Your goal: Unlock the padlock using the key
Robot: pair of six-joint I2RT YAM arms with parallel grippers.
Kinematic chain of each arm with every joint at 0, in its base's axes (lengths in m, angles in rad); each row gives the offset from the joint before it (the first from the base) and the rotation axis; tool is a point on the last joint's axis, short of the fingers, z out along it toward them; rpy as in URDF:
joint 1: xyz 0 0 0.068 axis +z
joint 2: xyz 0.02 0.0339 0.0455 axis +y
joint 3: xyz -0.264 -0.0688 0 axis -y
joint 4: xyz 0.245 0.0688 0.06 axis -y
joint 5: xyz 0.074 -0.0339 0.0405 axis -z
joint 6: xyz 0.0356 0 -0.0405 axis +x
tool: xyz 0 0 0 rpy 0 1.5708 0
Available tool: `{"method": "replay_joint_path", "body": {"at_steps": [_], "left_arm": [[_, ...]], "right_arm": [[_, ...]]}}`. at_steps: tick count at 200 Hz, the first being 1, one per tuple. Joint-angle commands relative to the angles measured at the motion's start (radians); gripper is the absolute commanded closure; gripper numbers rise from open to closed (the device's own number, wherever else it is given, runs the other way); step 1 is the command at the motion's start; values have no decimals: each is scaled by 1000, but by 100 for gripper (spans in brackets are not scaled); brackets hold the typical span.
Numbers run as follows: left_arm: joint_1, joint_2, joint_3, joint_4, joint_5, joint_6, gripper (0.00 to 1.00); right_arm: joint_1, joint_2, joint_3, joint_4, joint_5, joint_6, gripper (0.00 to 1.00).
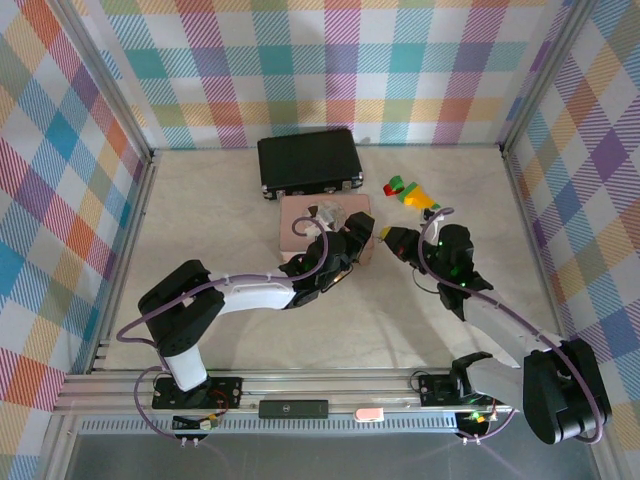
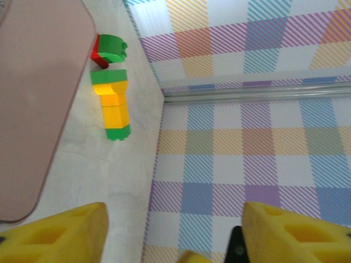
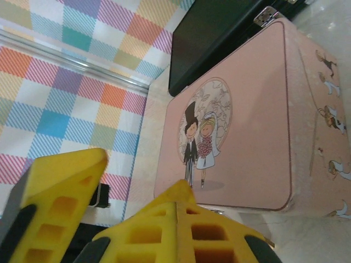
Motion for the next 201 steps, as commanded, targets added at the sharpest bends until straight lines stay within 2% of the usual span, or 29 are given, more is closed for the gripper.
{"method": "replay_joint_path", "body": {"at_steps": [1,33,124,172,190,201], "left_arm": [[-13,9,6,87,-29,-35,44],[-15,10,9,82,-32,-44,50],[-15,46,19,93,-4,-101,53],[-16,58,34,123,7,-82,76],[-15,57,28,128,4,-81,78],[-15,54,25,128,3,-79,84]], "right_arm": [[19,9,-4,91,67,23,100],[30,22,1,131,60,25,100],[49,34,-1,165,54,18,100],[50,38,-4,165,53,21,100],[50,36,-2,164,53,17,100],[50,36,-1,164,48,13,100]]}}
